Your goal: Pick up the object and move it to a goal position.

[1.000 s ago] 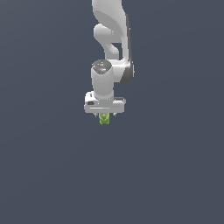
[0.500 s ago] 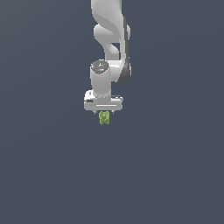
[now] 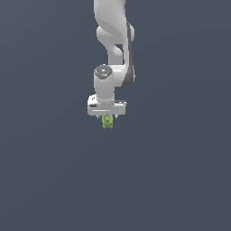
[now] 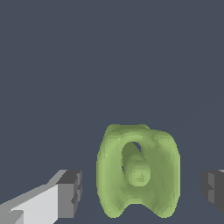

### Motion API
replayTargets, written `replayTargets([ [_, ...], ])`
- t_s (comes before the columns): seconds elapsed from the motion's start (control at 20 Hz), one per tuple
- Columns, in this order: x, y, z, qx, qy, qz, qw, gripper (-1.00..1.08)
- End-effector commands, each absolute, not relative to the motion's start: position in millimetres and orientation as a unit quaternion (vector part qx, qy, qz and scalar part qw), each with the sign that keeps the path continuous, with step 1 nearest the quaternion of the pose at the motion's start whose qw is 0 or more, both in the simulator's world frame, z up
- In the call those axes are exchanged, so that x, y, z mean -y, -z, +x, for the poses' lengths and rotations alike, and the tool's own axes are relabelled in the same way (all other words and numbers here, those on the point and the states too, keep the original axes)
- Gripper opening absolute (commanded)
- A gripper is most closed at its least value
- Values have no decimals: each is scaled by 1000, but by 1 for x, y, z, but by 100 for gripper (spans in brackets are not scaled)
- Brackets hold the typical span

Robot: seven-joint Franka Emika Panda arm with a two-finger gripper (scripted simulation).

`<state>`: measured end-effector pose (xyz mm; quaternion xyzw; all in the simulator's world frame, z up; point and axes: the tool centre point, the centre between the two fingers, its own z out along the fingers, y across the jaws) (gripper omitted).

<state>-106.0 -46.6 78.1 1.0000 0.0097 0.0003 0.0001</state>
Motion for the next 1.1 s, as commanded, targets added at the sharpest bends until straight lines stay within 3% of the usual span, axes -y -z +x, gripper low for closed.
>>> replayTargets([
  [0.0, 47, -67, -107, -10, 0, 1000, 0, 100],
  [0.5, 47, -41, -107, -10, 0, 1000, 0, 100],
  [0.55, 47, -41, -107, -10, 0, 1000, 0, -100],
  [1.05, 47, -41, -107, -9, 0, 1000, 0, -100],
])
